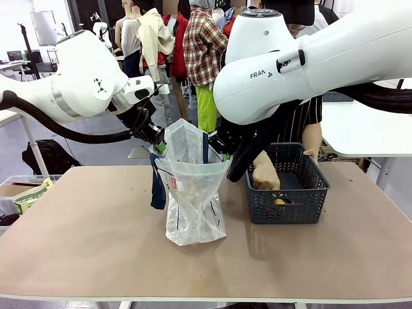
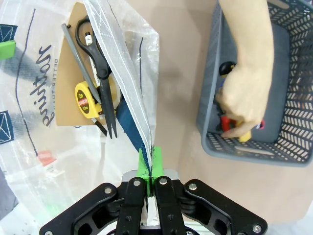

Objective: Transfer purchased items from the store into the shopping bag.
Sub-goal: Move the Reusable shopping bag to the right side of the table.

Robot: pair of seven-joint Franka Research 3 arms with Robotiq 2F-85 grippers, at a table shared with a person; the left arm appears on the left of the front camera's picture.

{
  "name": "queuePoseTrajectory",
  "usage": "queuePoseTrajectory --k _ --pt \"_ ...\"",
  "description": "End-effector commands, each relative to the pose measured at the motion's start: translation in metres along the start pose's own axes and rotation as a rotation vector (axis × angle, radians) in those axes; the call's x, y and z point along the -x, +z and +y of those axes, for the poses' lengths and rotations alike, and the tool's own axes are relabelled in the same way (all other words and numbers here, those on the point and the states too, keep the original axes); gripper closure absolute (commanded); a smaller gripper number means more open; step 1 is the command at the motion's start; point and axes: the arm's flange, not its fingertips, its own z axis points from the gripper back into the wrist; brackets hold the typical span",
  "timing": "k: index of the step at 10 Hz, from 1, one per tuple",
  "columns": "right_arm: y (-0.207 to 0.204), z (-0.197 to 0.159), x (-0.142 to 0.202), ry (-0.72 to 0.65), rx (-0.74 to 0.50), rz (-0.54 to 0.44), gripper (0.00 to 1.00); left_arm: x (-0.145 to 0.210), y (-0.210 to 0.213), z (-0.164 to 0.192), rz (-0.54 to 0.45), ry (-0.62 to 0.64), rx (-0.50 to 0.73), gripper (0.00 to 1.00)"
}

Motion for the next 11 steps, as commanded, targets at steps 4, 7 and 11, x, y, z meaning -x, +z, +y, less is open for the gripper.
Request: queuePoseTrajectory --k 4,7,11 --pt "0.0011 -0.0014 0.0004 -0.003 -0.005 0.000 1.00 -0.0013 0.0025 0.0005 0.002 -0.001 -0.004 1.00" --pt "0.0011 -0.0014 0.0004 -0.003 -0.005 0.000 1.00 -0.0013 0.0025 0.0005 0.002 -0.001 -0.004 1.00" --pt "0.0011 -0.0014 0.0004 -0.003 -0.005 0.000 1.00 -0.0013 0.0025 0.0005 0.002 -0.001 -0.004 1.00"
